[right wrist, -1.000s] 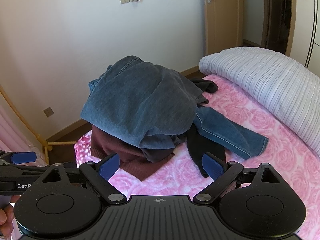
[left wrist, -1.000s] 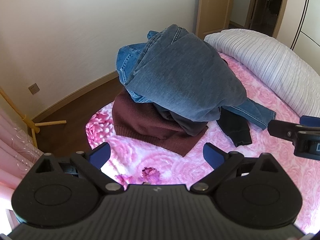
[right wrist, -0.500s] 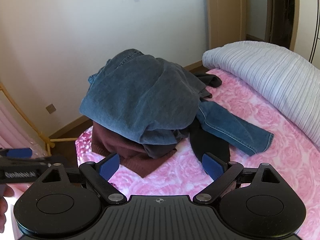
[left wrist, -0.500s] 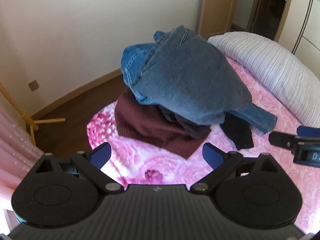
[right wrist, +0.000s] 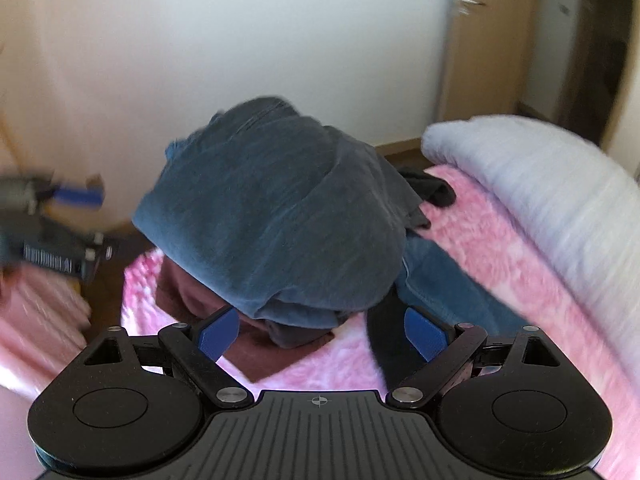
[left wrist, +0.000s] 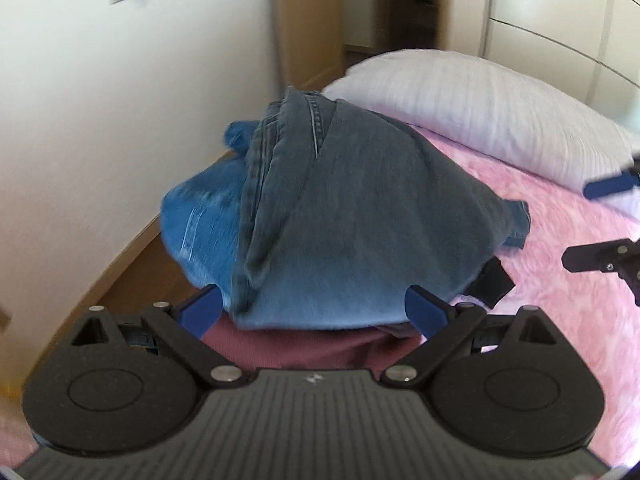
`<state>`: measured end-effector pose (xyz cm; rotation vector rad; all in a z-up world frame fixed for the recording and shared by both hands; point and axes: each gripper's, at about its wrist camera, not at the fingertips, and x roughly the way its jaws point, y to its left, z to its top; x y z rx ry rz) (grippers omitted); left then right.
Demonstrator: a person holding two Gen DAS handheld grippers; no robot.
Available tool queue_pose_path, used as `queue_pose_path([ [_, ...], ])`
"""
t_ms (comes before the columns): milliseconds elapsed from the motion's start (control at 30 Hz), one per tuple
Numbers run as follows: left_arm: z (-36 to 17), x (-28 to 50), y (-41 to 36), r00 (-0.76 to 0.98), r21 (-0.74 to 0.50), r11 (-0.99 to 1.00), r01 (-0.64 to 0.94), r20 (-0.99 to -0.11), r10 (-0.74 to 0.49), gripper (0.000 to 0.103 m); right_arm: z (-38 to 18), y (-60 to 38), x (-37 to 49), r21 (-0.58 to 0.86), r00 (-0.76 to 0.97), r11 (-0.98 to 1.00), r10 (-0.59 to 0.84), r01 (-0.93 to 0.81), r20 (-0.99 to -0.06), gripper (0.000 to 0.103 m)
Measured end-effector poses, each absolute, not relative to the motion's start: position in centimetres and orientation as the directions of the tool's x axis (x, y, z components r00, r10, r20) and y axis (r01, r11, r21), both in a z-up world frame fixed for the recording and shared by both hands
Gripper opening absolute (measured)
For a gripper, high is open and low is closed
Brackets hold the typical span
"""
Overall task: Fold clothes
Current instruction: 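Grasp the dark grey jeans on the pile with both grippers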
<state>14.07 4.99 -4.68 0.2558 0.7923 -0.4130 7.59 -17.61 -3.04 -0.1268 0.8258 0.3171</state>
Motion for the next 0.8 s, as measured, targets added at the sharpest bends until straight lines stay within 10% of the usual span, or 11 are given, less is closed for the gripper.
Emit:
queue_pose_path([
  [300,-7.6,19.9,6.0,0.499,-0.034,0.827,0.561,-0.783,-0.371,0.092,-8.7,-15.3,14.7,-0.080,0.581,0.902,0.203,-0.425,-0.788,0.093],
  [533,-6.8,20.6,6.0,0.474,-0.046,0.827,0.560,-0.802,-0.365,0.025,-11.1,-18.1,18.1,0.209,0.530,0.937,0.333,-0.281,-0.780,0.089],
  [633,-5.7,20.2,5.4,0.490,-0.027,0.818,0.575,-0.790,-0.370,0.017,-10.8,-19.2,18.8,0.302,0.516,0.930,0.368,-0.210,-0.773,0.016],
  [800,-1.6,17.5,3.0,0.534,0.008,0.761,0.649,-0.717,-0.448,0.014,-7.7,-20.6,18.1,0.297,0.575,0.937,0.349,-0.187,-0.740,0.004],
])
